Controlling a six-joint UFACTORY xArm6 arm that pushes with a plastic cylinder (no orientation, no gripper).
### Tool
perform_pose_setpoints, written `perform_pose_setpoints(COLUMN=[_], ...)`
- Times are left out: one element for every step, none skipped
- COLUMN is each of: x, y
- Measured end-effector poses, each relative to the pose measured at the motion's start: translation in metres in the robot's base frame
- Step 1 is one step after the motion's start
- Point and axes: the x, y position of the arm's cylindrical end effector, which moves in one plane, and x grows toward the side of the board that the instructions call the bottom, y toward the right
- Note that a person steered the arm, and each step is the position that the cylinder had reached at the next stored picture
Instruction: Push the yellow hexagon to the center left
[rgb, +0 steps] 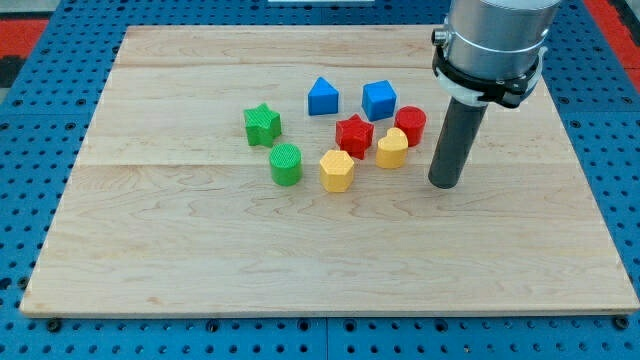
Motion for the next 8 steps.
perform_pose_setpoints(x=[0.0,0.0,-0.008,-0.013,-0.013,-0.013,-0.013,-0.013], y=[0.001,0.001,-0.006,-0.019,-0.042,-0.055,-0.068,-0.089])
